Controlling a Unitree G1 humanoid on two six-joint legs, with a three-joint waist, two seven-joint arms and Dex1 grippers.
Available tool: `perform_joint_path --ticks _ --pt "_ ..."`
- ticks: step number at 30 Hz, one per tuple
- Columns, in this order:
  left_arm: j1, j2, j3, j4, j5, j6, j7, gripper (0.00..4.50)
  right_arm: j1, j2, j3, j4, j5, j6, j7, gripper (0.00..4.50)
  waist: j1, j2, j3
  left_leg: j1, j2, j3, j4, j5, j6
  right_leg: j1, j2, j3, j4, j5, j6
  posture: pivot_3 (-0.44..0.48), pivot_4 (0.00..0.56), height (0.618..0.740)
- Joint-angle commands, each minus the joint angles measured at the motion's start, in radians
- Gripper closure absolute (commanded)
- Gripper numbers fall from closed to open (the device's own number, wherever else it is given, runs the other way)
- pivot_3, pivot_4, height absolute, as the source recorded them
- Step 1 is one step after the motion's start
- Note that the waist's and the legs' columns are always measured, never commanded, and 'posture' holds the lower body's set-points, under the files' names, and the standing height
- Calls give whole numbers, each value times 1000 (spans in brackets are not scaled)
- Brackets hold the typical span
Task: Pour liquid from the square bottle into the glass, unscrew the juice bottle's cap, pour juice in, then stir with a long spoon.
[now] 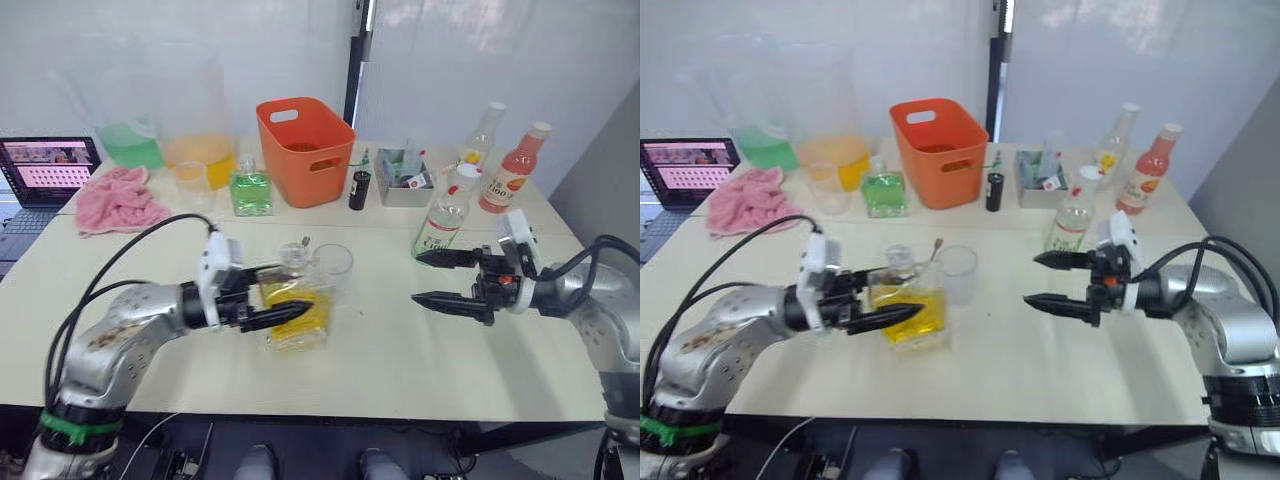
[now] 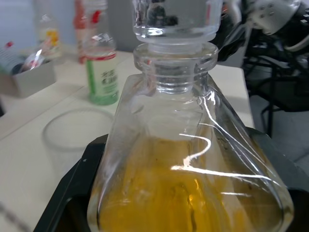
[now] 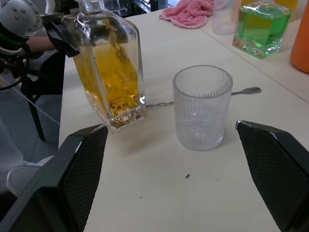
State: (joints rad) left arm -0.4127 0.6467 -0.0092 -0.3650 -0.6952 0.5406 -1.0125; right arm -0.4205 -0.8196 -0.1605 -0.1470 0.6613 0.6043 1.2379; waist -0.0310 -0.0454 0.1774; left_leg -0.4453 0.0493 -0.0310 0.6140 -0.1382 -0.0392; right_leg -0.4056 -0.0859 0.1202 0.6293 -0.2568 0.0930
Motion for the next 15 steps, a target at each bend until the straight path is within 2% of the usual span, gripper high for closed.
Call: perform_joint_path --ticks 1,9,15 --pt "-79 -39 -60 16 37 -63 -52 1686 34 -9 -69 -81 49 16 -44 0 3 0 0 0 0 0 0 0 0 0 0 0 0 0 0 0 150 725" --pt "-153 -119 -173 187 142 -165 -173 1686 128 -32 -146 -164 90 39 -101 0 -10 1 0 1 0 0 0 0 0 0 0 1 1 0 0 0 150 725" --pt "-154 -155 -203 286 220 -246 -211 1686 177 -40 -181 -204 113 46 -133 0 -9 1 0 0 0 0 0 0 0 0 0 1 1 0 0 0 150 725"
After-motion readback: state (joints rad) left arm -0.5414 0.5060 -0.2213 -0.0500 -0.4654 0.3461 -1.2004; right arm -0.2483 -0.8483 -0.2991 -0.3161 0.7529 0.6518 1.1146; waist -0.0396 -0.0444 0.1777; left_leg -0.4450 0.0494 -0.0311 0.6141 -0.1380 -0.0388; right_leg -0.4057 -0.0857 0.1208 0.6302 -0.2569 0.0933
